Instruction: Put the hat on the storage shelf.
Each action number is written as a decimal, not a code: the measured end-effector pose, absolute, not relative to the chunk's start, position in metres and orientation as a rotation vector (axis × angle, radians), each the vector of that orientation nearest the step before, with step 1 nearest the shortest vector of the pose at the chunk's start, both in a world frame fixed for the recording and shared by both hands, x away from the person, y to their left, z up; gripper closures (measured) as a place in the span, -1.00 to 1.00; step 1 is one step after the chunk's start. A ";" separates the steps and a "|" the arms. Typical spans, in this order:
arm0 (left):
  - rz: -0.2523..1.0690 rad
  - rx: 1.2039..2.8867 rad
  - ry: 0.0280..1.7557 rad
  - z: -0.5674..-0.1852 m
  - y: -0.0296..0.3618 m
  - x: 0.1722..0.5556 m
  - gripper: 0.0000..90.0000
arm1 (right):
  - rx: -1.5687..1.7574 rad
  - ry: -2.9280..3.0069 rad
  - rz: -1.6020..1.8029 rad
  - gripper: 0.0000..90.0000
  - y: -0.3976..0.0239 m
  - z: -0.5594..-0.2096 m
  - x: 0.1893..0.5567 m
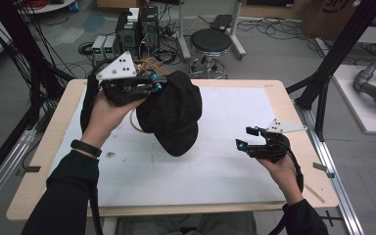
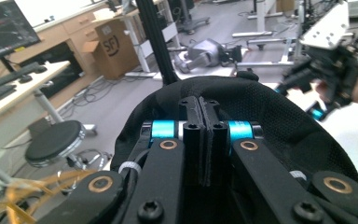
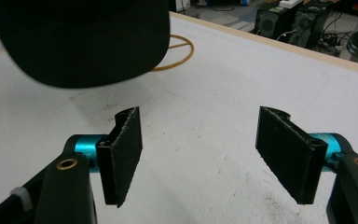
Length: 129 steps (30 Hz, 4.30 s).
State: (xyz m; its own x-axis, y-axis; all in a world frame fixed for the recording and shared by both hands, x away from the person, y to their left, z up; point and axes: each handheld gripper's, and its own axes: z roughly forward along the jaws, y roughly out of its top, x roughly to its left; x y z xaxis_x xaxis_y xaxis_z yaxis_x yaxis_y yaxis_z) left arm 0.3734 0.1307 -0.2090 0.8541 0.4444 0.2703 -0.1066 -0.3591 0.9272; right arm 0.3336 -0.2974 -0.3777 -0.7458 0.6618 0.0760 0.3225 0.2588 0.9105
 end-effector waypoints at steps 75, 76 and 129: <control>0.674 1.728 0.690 -0.240 0.254 0.436 -0.38 | 0.935 2.213 1.481 -0.30 -0.302 -0.382 0.336; 0.655 1.742 0.706 -0.240 0.255 0.433 -0.40 | 0.934 2.213 1.482 -0.30 -0.301 -0.382 0.336; 0.492 1.794 0.776 -0.405 0.229 0.337 -0.56 | 1.092 2.082 1.377 -0.54 -0.308 -0.406 0.337</control>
